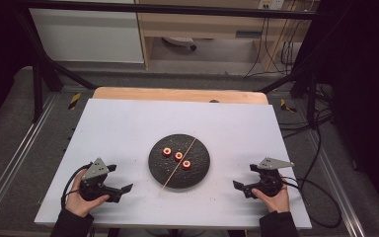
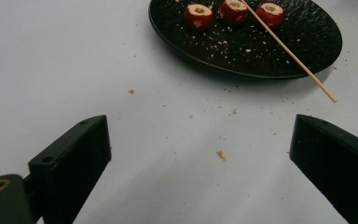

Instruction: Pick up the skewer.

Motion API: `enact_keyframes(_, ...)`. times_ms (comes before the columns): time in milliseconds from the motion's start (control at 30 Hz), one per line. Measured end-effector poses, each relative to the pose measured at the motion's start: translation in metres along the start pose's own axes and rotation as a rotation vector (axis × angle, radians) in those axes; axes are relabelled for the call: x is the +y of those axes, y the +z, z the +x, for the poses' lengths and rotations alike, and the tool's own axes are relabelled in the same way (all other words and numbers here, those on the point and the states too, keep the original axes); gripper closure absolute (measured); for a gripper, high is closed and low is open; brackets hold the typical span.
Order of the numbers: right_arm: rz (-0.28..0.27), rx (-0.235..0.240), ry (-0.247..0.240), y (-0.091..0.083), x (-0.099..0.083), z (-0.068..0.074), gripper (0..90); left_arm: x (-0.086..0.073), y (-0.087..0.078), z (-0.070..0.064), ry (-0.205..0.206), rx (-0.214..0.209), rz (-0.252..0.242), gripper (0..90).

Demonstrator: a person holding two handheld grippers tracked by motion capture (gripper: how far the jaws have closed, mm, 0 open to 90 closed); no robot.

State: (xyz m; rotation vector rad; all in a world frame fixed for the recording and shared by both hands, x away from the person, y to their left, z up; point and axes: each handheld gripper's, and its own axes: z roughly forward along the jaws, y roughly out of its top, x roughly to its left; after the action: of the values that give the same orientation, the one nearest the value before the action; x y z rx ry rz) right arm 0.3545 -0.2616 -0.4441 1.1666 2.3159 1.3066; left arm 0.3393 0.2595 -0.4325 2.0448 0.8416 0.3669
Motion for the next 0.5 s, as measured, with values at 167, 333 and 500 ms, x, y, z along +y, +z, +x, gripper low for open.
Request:
enact_keyframes(167,0.001,-0.001,0.001,0.000,0.000,0.000,0.9,0.005,0.003,-0.004,0.011,-0.001,0.008,4.6)
enact_keyframes(333,0.000,-0.002,0.000,0.000,0.000,0.000,0.8,0.011,0.005,-0.007,0.018,0.006,0.018,5.1)
enact_keyframes(500,0.000,-0.003,0.001,0.000,0.000,0.000,0.8,0.016,0.008,-0.010,0.022,0.009,0.029,5.5)
